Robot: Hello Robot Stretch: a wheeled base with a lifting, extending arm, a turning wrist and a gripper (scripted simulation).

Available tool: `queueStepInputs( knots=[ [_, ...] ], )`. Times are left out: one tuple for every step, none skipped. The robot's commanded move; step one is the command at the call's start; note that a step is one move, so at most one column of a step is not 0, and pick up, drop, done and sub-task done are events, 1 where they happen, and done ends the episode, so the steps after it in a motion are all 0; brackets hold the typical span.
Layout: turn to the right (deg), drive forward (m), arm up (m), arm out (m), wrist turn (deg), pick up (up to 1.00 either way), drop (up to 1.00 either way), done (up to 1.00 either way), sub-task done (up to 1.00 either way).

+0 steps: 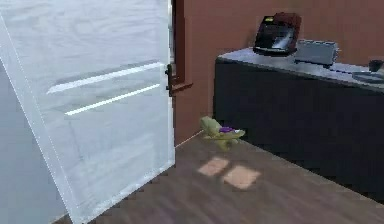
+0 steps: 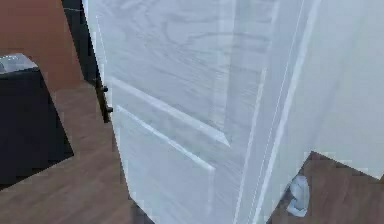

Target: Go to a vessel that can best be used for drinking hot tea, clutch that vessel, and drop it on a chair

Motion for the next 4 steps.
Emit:
queueStepInputs(
  knots=[
    [42.0, 0.00, 0.00, 0.00, 0.0, 0.00, 0.00, 0.00, 0.00],
    [0.0, 1.00, 0.00, 0.00, 0.0, 0.00, 0.00, 0.00, 0.00],
    [3.0, 0.00, 0.00, 0.00, 0.0, 0.00, 0.00, 0.00, 0.00],
    [0.0, 0.10, 0.00, 0.00, 0.0, 0.00, 0.00, 0.00, 0.00]
  ],
)
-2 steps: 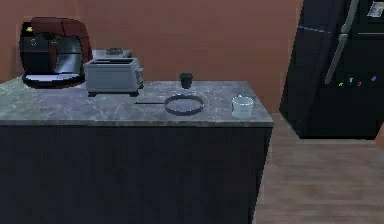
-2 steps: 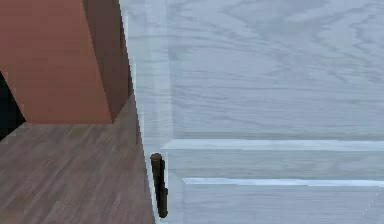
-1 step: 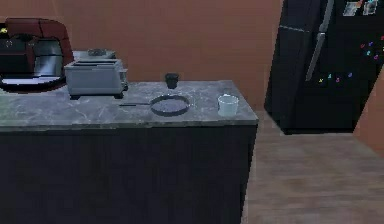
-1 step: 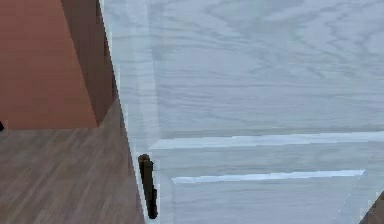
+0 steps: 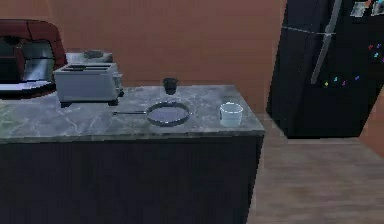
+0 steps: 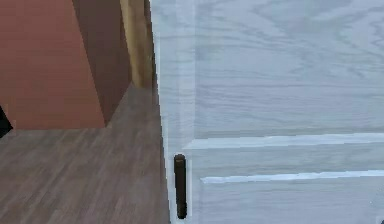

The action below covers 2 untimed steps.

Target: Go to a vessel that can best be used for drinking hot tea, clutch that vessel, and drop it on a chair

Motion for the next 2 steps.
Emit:
queueStepInputs(
  knots=[
    [-45.0, 0.00, 0.00, 0.00, 0.0, 0.00, 0.00, 0.00, 0.00],
    [-30.0, 0.00, 0.00, 0.00, 0.0, 0.00, 0.00, 0.00, 0.00]
  ],
)
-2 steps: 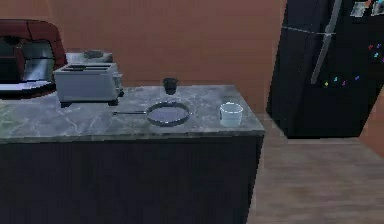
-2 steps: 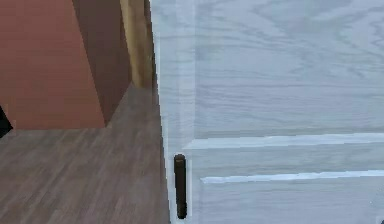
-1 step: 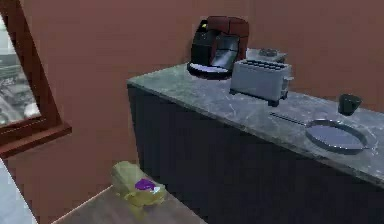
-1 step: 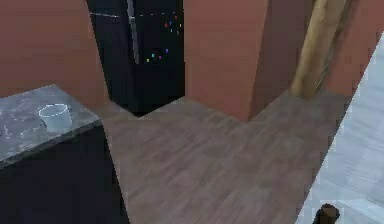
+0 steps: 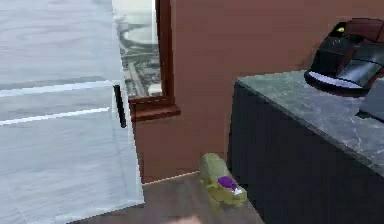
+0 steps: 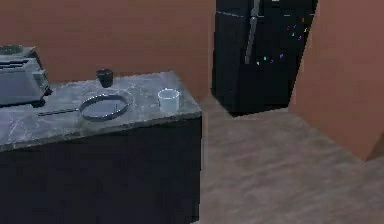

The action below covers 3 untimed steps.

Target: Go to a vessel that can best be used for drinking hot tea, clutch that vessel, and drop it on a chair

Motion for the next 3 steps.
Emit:
queueStepInputs(
  knots=[
    [45.0, 0.00, 0.00, 0.00, 0.0, 0.00, 0.00, 0.00, 0.00],
    [24.0, 0.00, 0.00, 0.00, 0.0, 0.00, 0.00, 0.00, 0.00],
    [3.0, 0.00, 0.00, 0.00, 0.0, 0.00, 0.00, 0.00, 0.00]
  ],
)
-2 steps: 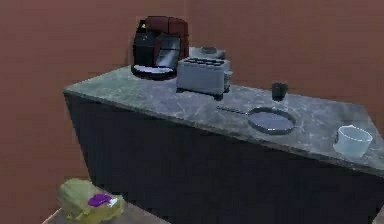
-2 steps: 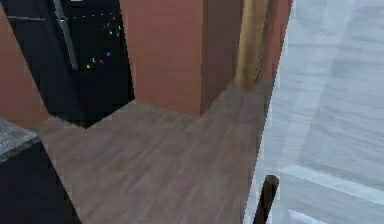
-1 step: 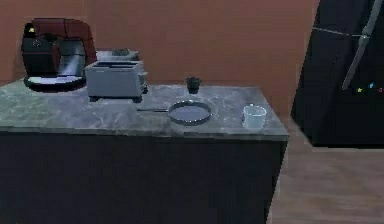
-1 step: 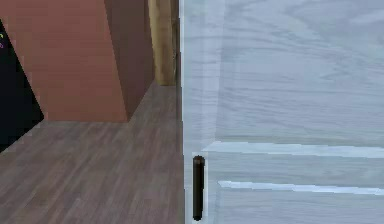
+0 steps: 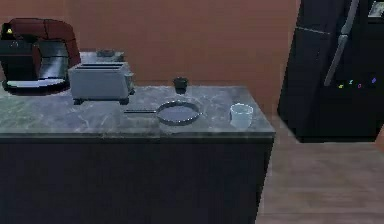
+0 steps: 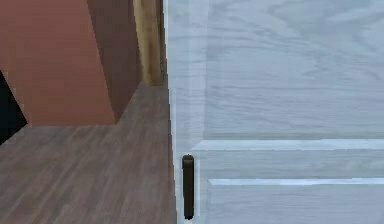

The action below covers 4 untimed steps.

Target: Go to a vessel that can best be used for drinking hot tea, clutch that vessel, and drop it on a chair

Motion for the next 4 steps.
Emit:
queueStepInputs(
  knots=[
    [0.0, 0.60, 0.00, 0.00, 0.0, 0.00, 0.00, 0.00, 0.00],
    [-42.0, 0.00, 0.00, 0.00, 0.0, 0.00, 0.00, 0.00, 0.00],
    [-9.0, 0.00, 0.00, 0.00, 0.0, 0.00, 0.00, 0.00, 0.00],
    [0.0, 0.00, 0.50, 0.00, 0.0, 0.00, 0.00, 0.00, 0.00]
  ],
)
